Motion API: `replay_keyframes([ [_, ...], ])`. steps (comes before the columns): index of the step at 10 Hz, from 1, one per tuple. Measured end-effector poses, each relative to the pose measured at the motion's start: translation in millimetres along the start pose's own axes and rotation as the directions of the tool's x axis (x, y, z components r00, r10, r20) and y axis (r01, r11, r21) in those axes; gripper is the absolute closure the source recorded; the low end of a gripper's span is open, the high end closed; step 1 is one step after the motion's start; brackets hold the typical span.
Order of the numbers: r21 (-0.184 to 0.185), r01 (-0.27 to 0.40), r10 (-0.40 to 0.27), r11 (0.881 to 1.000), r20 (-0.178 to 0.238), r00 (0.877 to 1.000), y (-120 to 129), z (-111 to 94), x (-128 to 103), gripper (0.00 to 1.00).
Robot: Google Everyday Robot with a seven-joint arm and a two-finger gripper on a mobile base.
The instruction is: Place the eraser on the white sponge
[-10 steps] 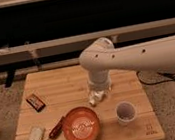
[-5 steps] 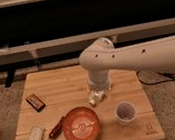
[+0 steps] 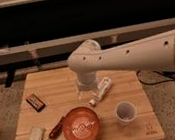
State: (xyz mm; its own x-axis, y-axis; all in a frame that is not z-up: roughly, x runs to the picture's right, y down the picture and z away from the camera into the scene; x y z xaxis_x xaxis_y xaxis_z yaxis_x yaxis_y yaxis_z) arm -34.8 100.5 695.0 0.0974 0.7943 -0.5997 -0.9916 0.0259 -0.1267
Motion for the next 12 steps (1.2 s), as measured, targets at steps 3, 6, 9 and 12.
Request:
replay_keyframes([
  [3,-0.034,0.155,-0.154,0.987,0.019,0.988,78.0,20.5,-25.7,0.35],
  [6,-0.059,0.311,-0.31,0.949,0.032,0.95,153.6,48.9,-47.8,0.35],
  [9,-0.08,0.443,-0.44,0.893,0.05,0.897,222.5,78.4,-71.8,0.35],
  [12,-0.091,0.561,-0.558,0.823,0.055,0.828,294.7,126.0,-90.3,0.35],
])
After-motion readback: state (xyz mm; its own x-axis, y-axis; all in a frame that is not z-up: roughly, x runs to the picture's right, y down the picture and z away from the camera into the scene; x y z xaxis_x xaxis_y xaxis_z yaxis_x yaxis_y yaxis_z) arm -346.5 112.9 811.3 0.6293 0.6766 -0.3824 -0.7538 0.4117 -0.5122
